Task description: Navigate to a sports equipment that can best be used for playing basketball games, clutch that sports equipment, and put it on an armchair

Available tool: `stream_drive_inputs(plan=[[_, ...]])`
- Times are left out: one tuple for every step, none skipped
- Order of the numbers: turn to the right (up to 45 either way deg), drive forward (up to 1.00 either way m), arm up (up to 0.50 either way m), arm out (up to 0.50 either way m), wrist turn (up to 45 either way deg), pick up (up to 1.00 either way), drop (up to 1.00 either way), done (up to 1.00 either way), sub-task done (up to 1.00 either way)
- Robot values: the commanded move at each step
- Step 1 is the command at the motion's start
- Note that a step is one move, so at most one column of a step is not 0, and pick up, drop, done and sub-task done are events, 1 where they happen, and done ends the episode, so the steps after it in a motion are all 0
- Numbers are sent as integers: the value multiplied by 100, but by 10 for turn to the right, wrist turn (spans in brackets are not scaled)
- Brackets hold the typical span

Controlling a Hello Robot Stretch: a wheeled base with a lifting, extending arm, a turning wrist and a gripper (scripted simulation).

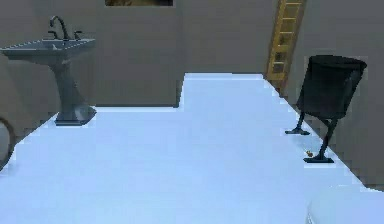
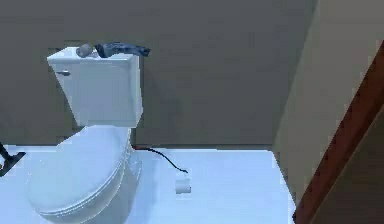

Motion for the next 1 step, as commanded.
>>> stream_drive_inputs(plan=[[0,100,0,0,0,0,0,0,0]])
